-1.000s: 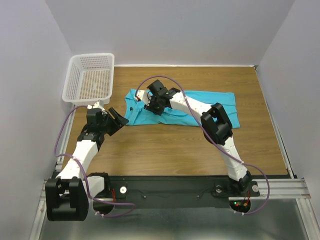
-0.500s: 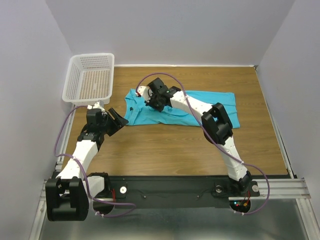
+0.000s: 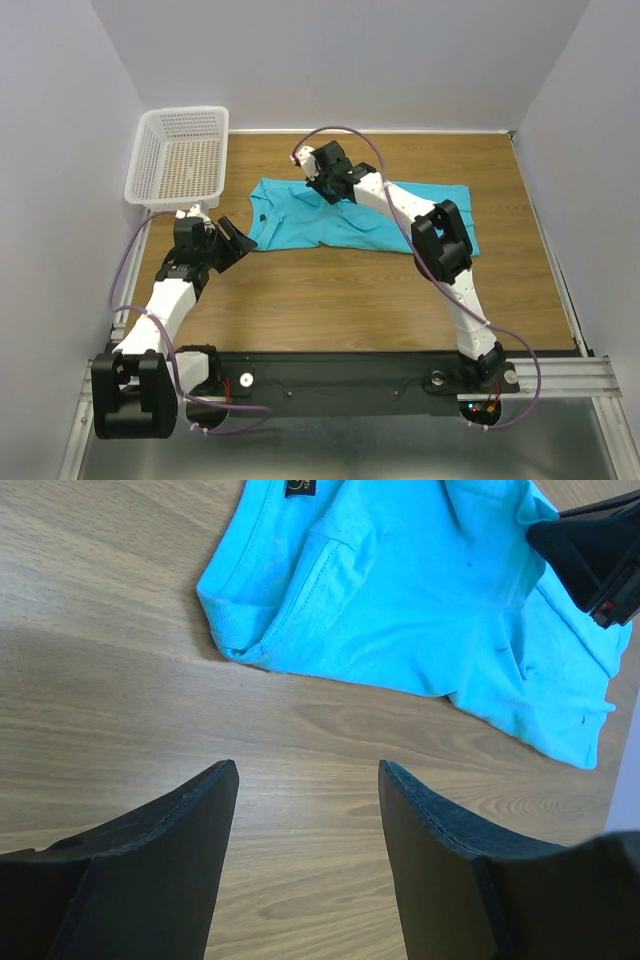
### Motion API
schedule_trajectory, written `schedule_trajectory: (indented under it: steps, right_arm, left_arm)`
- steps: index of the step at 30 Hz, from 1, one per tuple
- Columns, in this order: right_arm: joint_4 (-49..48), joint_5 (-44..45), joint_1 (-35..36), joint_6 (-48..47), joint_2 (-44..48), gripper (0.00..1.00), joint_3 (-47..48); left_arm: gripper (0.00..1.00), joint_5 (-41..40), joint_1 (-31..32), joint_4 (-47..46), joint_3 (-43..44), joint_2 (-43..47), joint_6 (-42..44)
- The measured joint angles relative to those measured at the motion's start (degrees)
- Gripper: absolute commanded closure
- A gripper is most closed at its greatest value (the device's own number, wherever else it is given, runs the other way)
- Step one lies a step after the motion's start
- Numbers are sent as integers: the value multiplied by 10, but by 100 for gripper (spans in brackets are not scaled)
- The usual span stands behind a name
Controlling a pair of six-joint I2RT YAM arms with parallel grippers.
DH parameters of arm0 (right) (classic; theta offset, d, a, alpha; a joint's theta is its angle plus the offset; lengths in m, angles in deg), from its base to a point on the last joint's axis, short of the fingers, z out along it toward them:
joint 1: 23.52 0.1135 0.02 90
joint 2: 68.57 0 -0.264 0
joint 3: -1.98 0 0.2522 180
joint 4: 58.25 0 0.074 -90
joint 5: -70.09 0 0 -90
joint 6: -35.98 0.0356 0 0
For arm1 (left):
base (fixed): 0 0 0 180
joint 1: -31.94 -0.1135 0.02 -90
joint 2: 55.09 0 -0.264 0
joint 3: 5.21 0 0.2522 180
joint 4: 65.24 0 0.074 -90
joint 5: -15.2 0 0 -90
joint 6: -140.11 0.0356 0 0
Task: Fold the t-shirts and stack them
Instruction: Fold the tshirt
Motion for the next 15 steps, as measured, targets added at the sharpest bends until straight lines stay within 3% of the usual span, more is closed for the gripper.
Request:
schedule_trajectory:
  steps: [7,15]
  right_arm:
    - [-7,27,1,8,0,65,0]
    - [-16,62,-5,16,0,64,0]
  left_arm:
    - [31,0,0,0,0,-6,1]
    - [31,0,0,0,0,-7,3]
